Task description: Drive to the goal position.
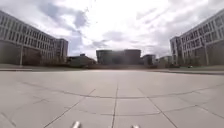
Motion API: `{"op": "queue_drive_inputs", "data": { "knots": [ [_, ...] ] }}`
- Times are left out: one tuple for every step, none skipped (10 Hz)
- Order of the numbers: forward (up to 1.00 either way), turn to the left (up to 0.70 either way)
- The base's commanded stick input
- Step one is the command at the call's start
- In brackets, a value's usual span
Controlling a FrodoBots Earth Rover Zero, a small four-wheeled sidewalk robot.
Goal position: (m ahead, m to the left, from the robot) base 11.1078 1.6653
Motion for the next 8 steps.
{"op": "queue_drive_inputs", "data": {
  "knots": [
    [0.7, 0.0],
    [0.7, 0.0],
    [0.7, 0.0],
    [0.7, 0.0],
    [0.7, 0.01],
    [0.7, 0.03],
    [0.7, 0.19],
    [0.7, 0.33]
  ]
}}
